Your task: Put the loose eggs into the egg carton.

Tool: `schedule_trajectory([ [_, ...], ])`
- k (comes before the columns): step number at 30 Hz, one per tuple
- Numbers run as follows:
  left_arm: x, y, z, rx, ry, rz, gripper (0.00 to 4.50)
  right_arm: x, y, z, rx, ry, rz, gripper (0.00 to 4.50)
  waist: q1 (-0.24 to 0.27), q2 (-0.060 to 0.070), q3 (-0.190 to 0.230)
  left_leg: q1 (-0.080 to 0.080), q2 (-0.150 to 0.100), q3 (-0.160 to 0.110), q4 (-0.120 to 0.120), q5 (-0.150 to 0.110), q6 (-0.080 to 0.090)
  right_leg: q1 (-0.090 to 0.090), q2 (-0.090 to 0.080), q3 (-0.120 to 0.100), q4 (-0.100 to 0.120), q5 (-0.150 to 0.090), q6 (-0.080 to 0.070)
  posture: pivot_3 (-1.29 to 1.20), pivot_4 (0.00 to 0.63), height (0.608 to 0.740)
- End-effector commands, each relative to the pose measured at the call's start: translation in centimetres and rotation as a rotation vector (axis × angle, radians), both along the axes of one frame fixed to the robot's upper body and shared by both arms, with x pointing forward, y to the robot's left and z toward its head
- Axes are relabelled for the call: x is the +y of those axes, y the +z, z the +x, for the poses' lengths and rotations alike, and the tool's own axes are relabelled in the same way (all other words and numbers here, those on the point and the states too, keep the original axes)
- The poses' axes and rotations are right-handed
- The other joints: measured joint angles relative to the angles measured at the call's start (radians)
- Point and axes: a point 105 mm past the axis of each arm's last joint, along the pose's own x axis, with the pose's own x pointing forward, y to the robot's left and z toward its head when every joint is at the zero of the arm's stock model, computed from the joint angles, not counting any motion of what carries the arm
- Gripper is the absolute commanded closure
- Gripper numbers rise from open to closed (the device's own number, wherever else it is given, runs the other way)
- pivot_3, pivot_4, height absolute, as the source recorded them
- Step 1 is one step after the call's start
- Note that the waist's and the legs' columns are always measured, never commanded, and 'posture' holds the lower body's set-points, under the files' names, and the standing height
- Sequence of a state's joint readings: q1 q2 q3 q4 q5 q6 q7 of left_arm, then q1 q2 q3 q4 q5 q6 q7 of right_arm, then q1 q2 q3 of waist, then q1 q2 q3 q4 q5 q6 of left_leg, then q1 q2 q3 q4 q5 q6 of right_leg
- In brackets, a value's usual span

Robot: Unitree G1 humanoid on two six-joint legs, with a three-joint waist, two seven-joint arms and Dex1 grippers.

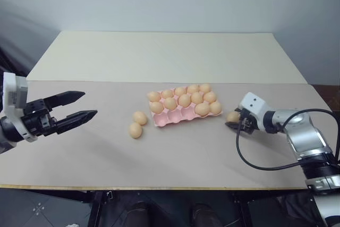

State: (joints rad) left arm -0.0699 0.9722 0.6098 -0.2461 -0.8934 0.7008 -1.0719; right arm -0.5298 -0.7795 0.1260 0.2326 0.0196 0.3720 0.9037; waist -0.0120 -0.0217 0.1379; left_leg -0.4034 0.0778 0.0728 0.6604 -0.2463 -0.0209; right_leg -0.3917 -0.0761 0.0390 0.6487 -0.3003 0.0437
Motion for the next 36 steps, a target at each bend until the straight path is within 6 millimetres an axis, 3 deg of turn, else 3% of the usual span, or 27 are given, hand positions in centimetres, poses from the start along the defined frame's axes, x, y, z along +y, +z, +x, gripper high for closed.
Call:
schedule_trajectory([
  [1, -0.1, 1.2, -0.5, -0.047, 0.0, 0.011, 0.0, 0.2, 1.9, 0.2, -0.067, 0.014, 0.011, 1.94, -0.001, 0.0, 0.0, 0.001, 0.0, 0.0, 0.0, 0.0, 0.0, 0.0, 0.0, 0.0, 0.0, 0.0, 0.0, 0.0, 0.15, 0.74],
  [6, -0.1, 1.3, -0.8, -0.049, 0.001, 0.014, 0.0, 2.0, 5.4, -1.4, -0.14, 0.084, 0.03, 2.06, 0.0, 0.0, 0.0, -0.001, 0.0, 0.0, 0.0, 0.0, 0.0, 0.0, 0.0, 0.0, 0.0, 0.0, 0.0, 0.0, 0.15, 0.74],
  [10, -0.2, 1.7, -0.8, -0.06, 0.0, -0.005, 0.0, 7.6, 9.0, -2.0, -0.205, 0.218, 0.119, 2.06, -0.01, 0.0, 0.0, 0.001, 0.001, 0.0, 0.0, 0.0, 0.0, 0.0, 0.001, 0.001, 0.001, 0.0, 0.0, 0.0, 0.15, 0.74],
  [14, -0.2, 1.7, -0.6, -0.062, 0.013, -0.006, 0.0, 12.7, 8.4, -0.9, -0.202, 0.288, 0.152, 2.06, -0.011, 0.0, 0.0, 0.004, 0.004, 0.0, -0.001, 0.0, 0.0, 0.003, 0.005, 0.001, 0.001, 0.0, 0.0, 0.0, 0.15, 0.74],
  [18, -0.1, 1.8, -0.8, -0.062, 0.019, -0.001, 0.0, 14.6, 7.4, -0.4, -0.181, 0.31, 0.153, 2.06, 0.001, 0.0, 0.0, -0.001, 0.003, 0.0, -0.001, 0.0, 0.0, -0.001, 0.003, 0.0, 0.002, 0.0, 0.0, 0.0, 0.15, 0.74],
  [22, 0.0, 1.7, -1.1, -0.06, 0.024, 0.004, 0.0, 15.0, 6.0, -0.1, -0.16, 0.31, 0.129, 2.06, 0.005, 0.0, 0.0, -0.004, 0.0, 0.001, 0.0, 0.0, 0.0, -0.004, -0.001, 0.0, 0.007, 0.0, 0.0, 0.0, 0.15, 0.74],
  [25, 0.0, 1.5, -1.2, -0.057, 0.026, 0.007, 0.0, 14.8, 5.7, 0.1, -0.155, 0.287, 0.115, 1.16, 0.0, 0.0, 0.0, -0.003, 0.0, 0.001, 0.0, 0.0, 0.0, -0.004, 0.0, 0.0, 0.007, 0.0, 0.0, 0.0, 0.15, 0.74],
  [28, 0.0, 1.6, -1.1, -0.057, 0.028, 0.011, 0.0, 14.4, 6.6, -0.1, -0.176, 0.286, 0.12, 0.09, -0.002, 0.0, 0.0, -0.001, 0.001, 0.001, 0.0, 0.0, -0.001, -0.004, 0.001, 0.001, 0.008, 0.0, 0.0, 0.0, 0.15, 0.74],
  [32, 0.2, 1.5, -1.2, -0.053, 0.031, 0.012, 0.0, 13.3, 8.7, -1.4, -0.198, 0.292, 0.16, 0.04, -0.002, 0.0, 0.0, -0.003, 0.001, 0.001, 0.0, 0.0, 0.0, -0.005, 0.001, 0.001, 0.008, 0.0, 0.0, 0.0, 0.15, 0.74],
  [36, 1.6, 1.2, -1.6, -0.038, 0.085, 0.032, 0.0, 9.1, 11.2, -2.9, -0.212, 0.242, 0.227, 0.04, 0.0, 0.0, 0.0, -0.003, 0.001, 0.001, 0.0, 0.0, 0.0, -0.005, 0.001, 0.001, 0.007, 0.0, 0.0, 0.0, 0.15, 0.74],
])
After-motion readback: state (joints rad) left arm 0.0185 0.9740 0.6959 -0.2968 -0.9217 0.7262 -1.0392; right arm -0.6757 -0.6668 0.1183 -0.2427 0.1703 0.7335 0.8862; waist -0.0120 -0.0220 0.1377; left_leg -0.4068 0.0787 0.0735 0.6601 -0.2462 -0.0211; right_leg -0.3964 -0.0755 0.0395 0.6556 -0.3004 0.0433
